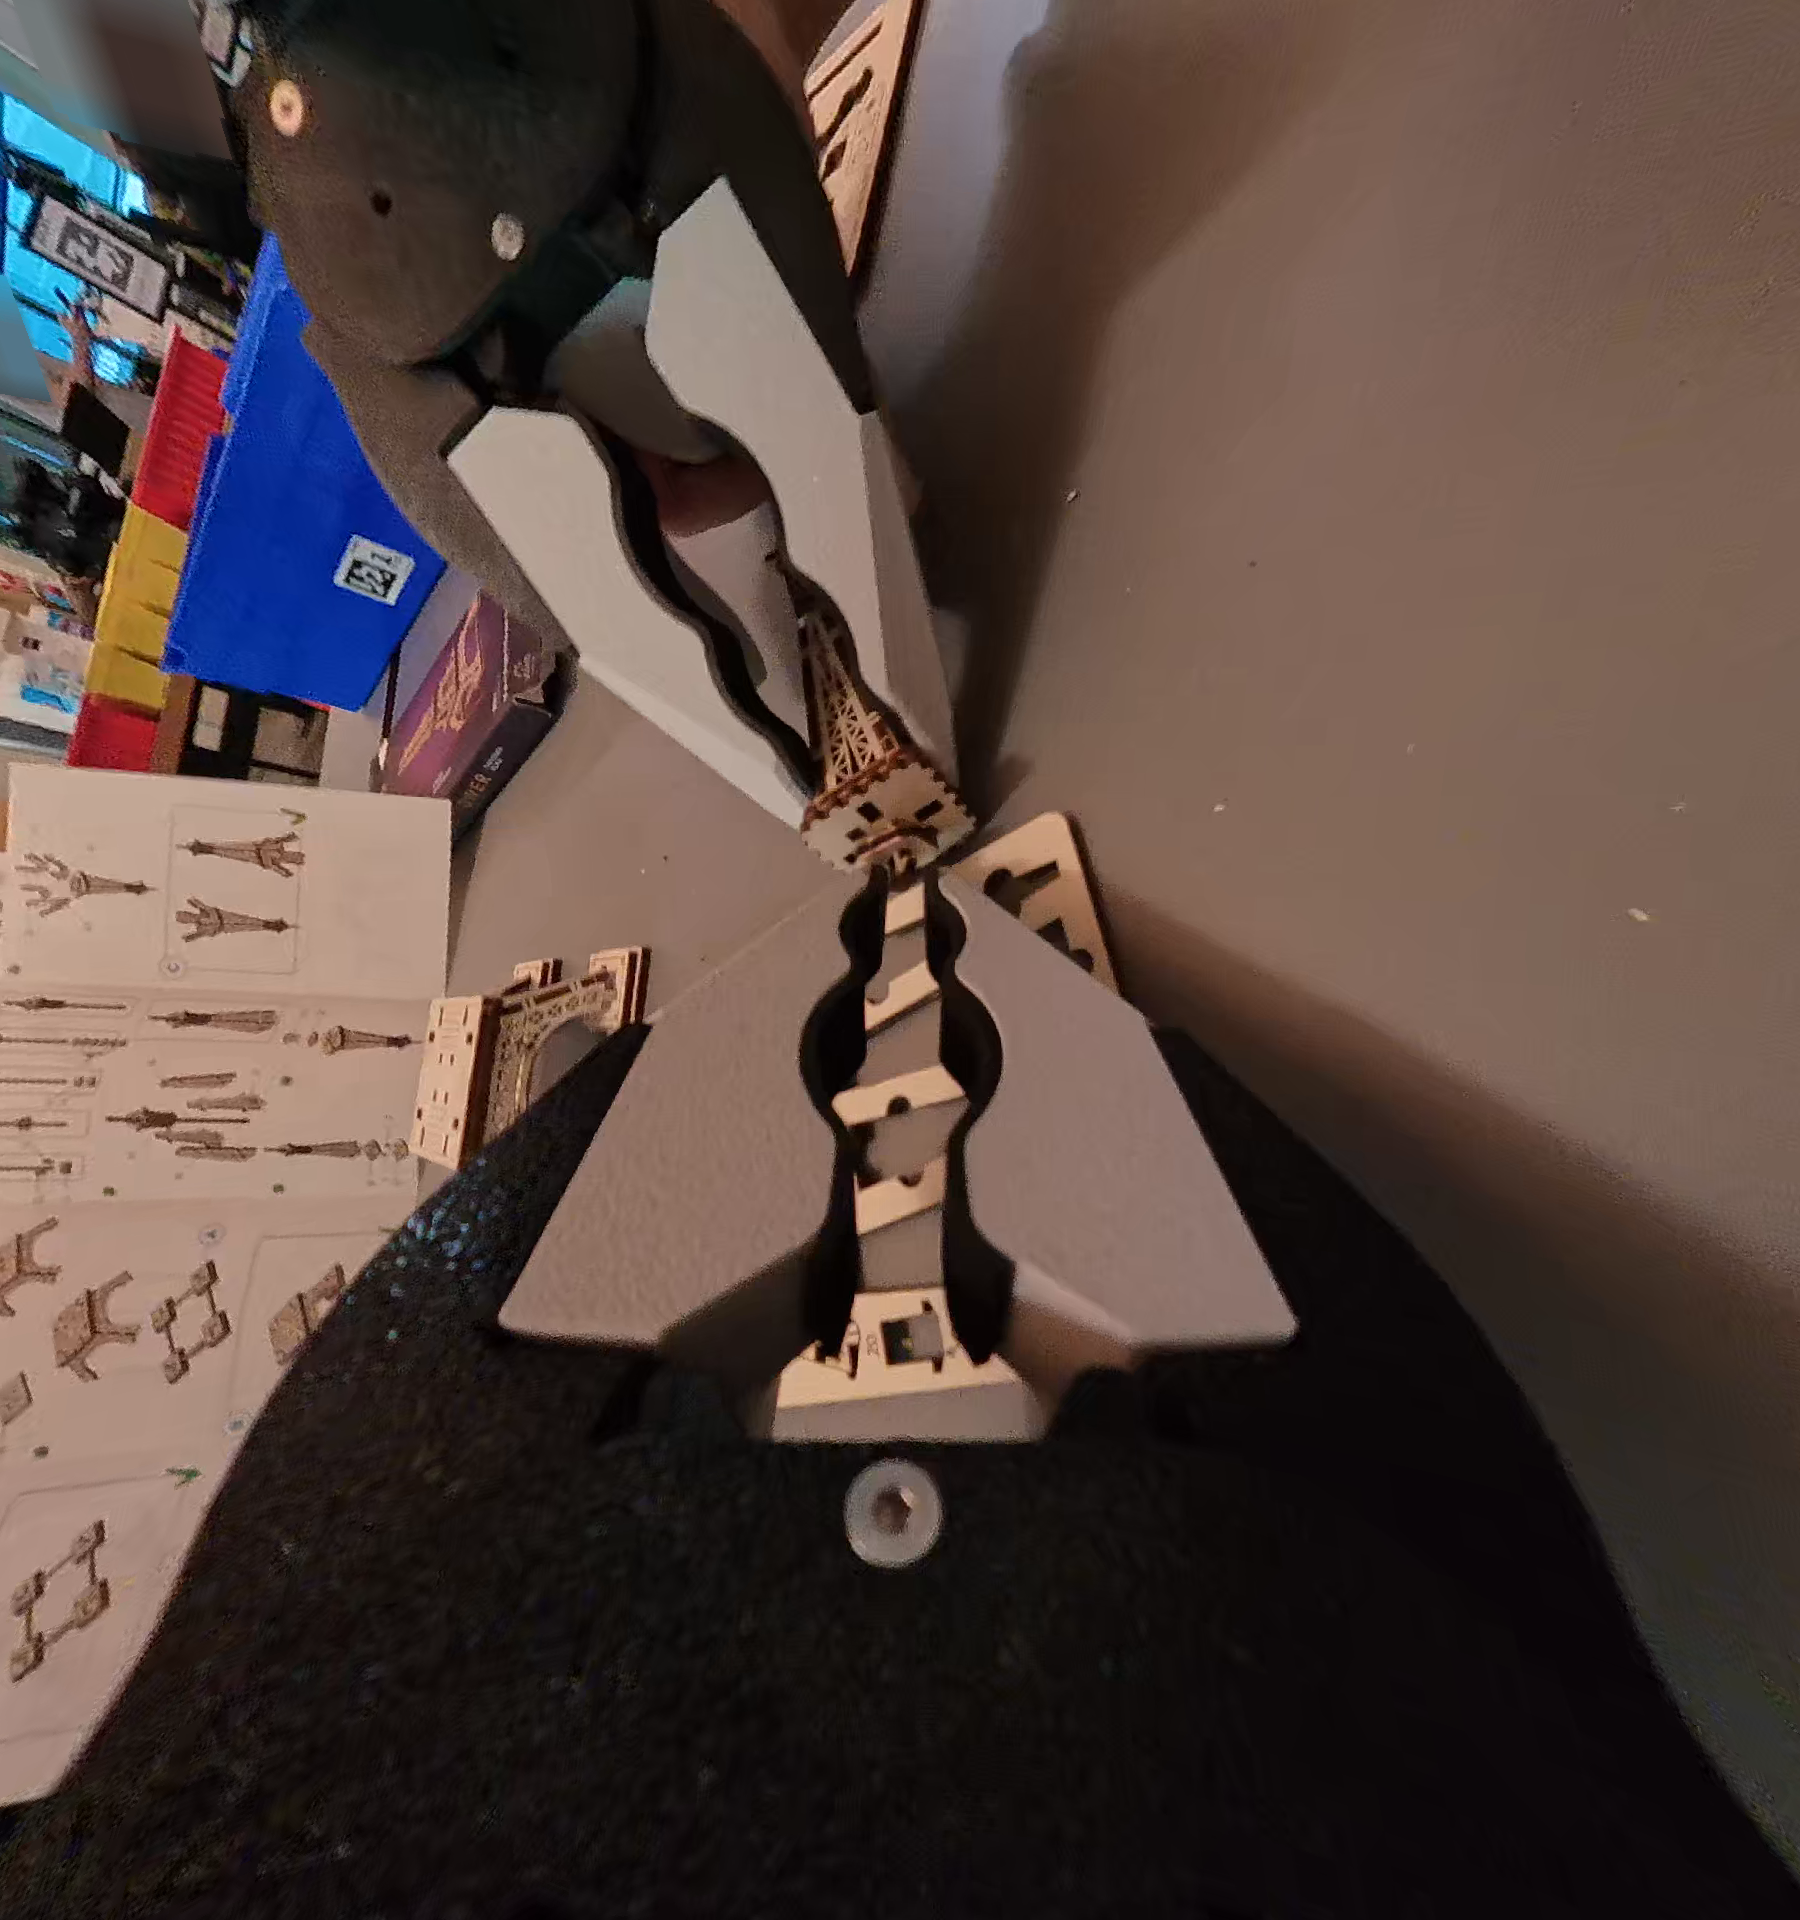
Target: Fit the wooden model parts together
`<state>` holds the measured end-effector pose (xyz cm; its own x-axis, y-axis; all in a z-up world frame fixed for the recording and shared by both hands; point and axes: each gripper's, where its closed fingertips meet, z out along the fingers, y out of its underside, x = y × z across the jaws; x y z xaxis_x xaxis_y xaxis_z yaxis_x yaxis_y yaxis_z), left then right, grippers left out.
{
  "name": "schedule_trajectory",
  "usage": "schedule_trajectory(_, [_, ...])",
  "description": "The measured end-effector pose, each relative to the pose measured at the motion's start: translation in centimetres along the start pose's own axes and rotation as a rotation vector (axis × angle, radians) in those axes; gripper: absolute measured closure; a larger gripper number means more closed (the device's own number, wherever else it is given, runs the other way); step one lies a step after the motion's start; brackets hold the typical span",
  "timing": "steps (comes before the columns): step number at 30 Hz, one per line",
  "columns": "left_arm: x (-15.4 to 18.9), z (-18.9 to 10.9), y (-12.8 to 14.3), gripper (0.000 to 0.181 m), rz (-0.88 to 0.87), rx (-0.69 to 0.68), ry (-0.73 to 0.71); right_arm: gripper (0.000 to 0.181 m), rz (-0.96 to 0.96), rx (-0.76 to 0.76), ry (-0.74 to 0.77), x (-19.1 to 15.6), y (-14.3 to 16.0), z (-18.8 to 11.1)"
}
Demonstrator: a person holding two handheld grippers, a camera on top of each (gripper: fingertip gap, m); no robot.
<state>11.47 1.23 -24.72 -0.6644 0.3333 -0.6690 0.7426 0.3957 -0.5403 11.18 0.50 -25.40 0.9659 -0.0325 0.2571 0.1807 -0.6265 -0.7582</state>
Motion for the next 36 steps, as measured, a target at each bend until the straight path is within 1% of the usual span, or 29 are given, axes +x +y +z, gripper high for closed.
schedule_trajectory(7, [0.07,-0.03,-0.46,0.179,0.09,0.001,-0.035,0.164,-0.021,0.004,-0.004,-0.2,-0.03,-0.06])
schedule_trajectory(14, [0.06,-0.09,-0.49,0.18,0.199,-0.059,-0.07,0.164,0.031,-0.003,-0.033,-0.23,-0.02,-0.03])
schedule_trajectory(20, [0.07,-0.16,-0.55,0.18,0.162,-0.046,-0.034,0.164,0.066,-0.006,-0.062,-0.29,-0.1,0.12])
schedule_trajectory(23, [0.08,-0.12,-0.54,0.18,0.172,-0.048,-0.022,0.164,0.07,-0.006,-0.066,-0.28,-0.1,0.11])
schedule_trajectory(29, [0.06,0.02,-0.58,0.181,0.199,-0.062,-0.04,0.165,0.07,-0.008,-0.068,-0.29,-0.08,0.12])
schedule_trajectory(36, [0.04,0.17,-0.62,0.181,0.118,0.033,-0.049,0.165,0.067,-0.01,-0.068,-0.28,-0.07,0.14])
